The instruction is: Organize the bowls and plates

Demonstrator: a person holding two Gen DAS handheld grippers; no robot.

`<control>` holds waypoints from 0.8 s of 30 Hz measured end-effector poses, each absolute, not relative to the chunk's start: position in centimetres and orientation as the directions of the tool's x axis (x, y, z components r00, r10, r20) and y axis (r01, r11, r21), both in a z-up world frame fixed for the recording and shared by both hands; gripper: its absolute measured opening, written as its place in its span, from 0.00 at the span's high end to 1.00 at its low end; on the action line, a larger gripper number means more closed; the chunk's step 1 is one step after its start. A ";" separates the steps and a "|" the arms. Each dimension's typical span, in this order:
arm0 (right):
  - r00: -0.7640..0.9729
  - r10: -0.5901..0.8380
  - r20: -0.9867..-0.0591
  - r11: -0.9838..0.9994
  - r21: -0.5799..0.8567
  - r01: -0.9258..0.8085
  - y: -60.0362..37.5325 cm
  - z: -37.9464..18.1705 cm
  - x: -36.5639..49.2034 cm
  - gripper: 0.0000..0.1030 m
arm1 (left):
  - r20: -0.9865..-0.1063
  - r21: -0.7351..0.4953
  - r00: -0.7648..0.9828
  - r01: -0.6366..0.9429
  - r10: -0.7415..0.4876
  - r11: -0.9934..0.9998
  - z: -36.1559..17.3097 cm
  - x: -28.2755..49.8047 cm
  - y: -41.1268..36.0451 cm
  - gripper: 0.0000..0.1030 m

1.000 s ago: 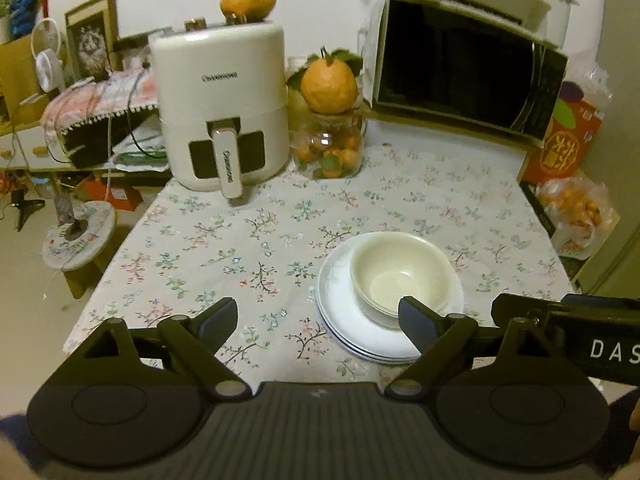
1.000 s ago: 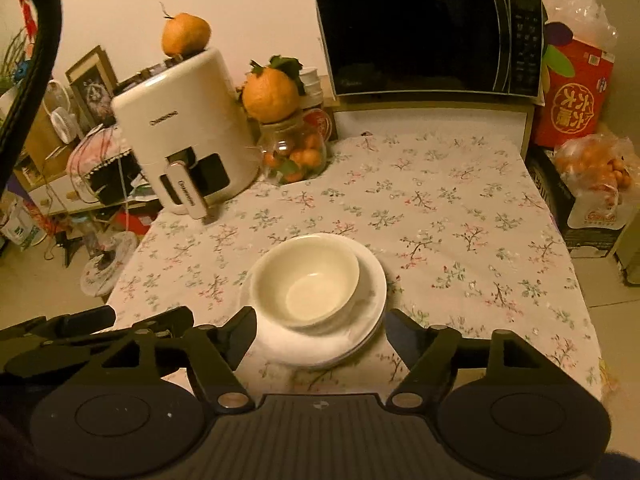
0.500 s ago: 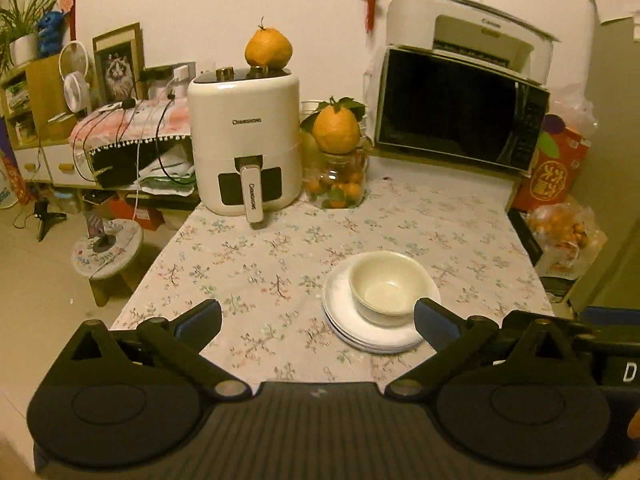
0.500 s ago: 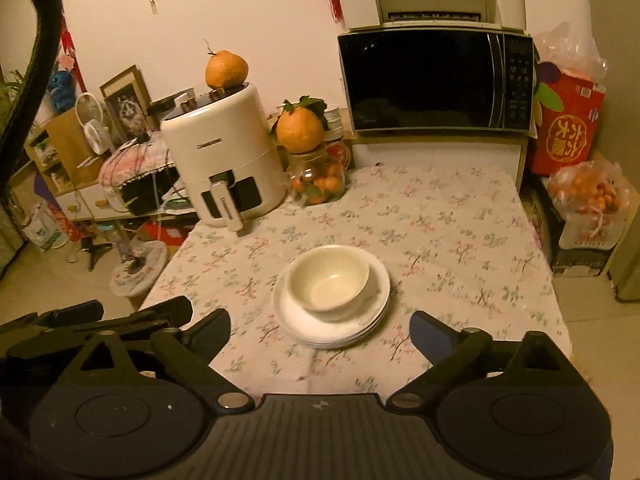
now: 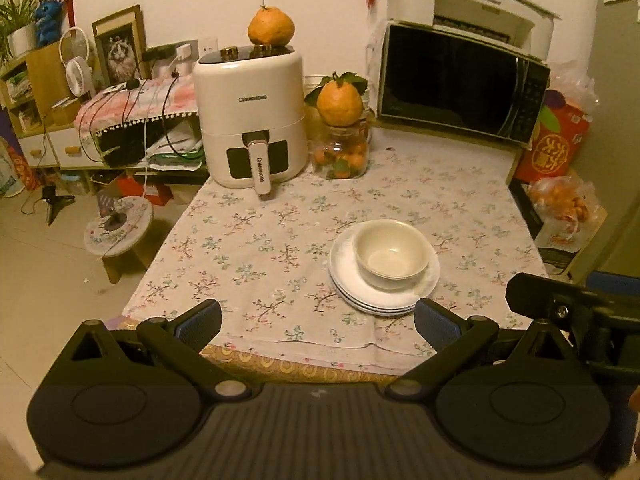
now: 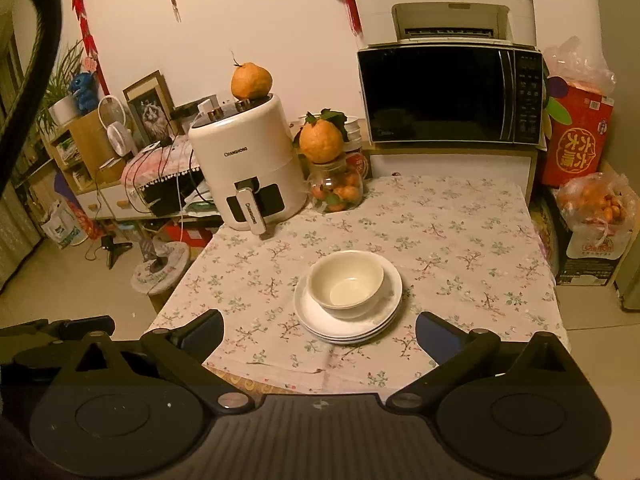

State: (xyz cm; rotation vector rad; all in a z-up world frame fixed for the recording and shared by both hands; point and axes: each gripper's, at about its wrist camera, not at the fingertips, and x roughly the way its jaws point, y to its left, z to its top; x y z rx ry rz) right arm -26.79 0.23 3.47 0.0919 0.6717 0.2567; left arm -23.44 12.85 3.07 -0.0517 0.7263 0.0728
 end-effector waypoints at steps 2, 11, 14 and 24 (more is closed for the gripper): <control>0.752 0.266 -0.603 0.964 0.167 -0.207 0.4 3.4 -26.6 0.02 | -0.663 -0.013 0.747 -0.077 0.049 0.997 3.0 -23.5 12.8 0.00; 0.742 0.260 -0.618 0.965 0.199 -0.172 0.1 2.7 -25.8 0.02 | -0.673 0.014 0.737 -0.060 0.054 0.998 2.6 -22.8 12.2 0.00; 0.739 0.256 -0.623 0.965 0.207 -0.160 -0.3 2.5 -25.6 0.02 | -0.677 0.014 0.734 -0.052 0.048 0.999 2.5 -22.6 12.1 0.00; 0.739 0.250 -0.626 0.967 0.208 -0.151 -0.7 2.4 -25.4 0.02 | -0.685 0.016 0.727 -0.044 0.043 0.999 2.2 -22.3 11.7 0.00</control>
